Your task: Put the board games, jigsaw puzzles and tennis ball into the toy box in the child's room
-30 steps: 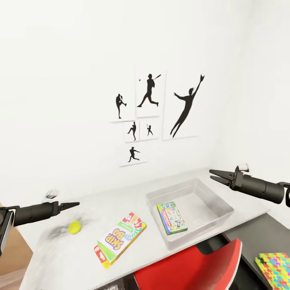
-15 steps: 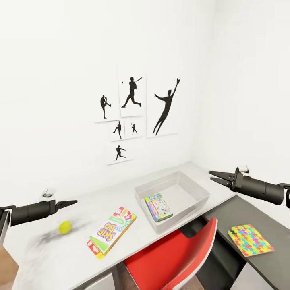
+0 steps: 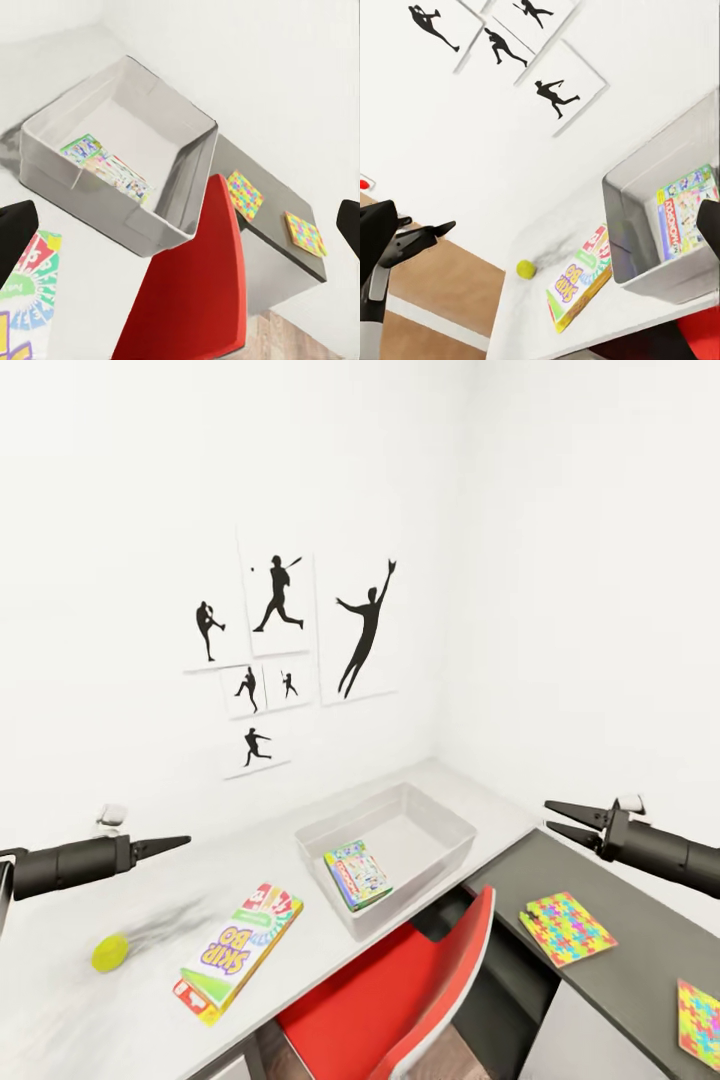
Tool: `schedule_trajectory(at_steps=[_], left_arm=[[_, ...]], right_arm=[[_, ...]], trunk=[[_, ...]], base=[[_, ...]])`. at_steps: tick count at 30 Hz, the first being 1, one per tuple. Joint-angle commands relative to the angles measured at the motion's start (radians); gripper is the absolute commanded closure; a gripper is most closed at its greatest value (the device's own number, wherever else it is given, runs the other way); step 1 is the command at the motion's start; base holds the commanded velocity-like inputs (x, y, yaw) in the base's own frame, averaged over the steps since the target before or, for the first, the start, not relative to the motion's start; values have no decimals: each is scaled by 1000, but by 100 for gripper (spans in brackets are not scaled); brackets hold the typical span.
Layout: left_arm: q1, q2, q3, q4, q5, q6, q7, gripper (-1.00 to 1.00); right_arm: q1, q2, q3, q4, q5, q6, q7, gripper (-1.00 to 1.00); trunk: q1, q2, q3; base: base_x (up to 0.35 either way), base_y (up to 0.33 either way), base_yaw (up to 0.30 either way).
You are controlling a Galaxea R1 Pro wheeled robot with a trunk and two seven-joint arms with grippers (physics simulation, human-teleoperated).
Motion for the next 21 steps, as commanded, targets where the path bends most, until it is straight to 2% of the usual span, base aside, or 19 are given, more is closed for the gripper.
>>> schedule_trajectory(at_steps=[1, 16, 21], left_arm=[[0, -1, 1, -8, -10, 12, -10, -100], [-1, -2, -1, -36, -9, 19, -14, -100], [-1, -2, -1, -36, -9, 19, -14, -100]], right_arm=[[2, 1, -4, 1, 9, 6, 9, -100], [20, 2, -19, 0, 11, 6, 10, -100], [25, 2, -19, 1, 11, 6, 10, -100]], trunk=[[0, -1, 0], [0, -1, 14], [0, -1, 19]], base=[[-9, 0, -265], [-122, 12, -257], [-211, 54, -245]])
